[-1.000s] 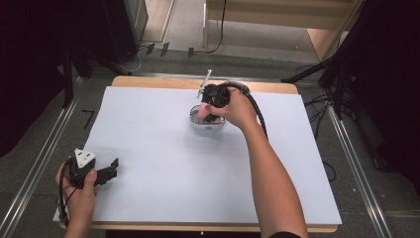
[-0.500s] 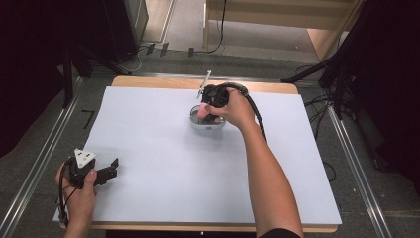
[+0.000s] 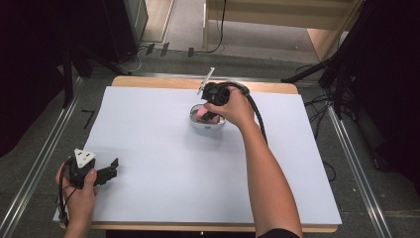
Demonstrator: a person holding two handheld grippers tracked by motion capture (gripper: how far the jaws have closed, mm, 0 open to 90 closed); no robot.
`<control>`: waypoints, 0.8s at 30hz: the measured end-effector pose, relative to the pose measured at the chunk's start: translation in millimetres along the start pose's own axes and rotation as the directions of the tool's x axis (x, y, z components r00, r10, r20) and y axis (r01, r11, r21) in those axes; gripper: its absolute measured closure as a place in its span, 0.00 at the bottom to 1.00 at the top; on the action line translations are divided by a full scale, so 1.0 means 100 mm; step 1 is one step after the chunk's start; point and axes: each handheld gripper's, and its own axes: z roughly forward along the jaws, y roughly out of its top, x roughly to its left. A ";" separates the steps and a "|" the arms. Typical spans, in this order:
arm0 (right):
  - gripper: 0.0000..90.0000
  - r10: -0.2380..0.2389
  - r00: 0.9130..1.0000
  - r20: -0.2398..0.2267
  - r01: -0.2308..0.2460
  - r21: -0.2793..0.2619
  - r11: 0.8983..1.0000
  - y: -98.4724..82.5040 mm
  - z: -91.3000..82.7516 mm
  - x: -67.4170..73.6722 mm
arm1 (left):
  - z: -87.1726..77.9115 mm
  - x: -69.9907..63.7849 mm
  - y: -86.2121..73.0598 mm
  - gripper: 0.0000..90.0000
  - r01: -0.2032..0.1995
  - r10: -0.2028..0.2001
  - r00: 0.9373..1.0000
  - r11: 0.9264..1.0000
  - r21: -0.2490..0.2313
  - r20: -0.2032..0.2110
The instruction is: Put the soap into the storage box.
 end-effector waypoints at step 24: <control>0.37 0.131 0.990 0.046 -0.121 -0.183 0.976 -0.39 -0.21 0.36 | 0.00 0.00 0.00 0.15 -0.001 0.001 1.000 1.000 0.000 -0.003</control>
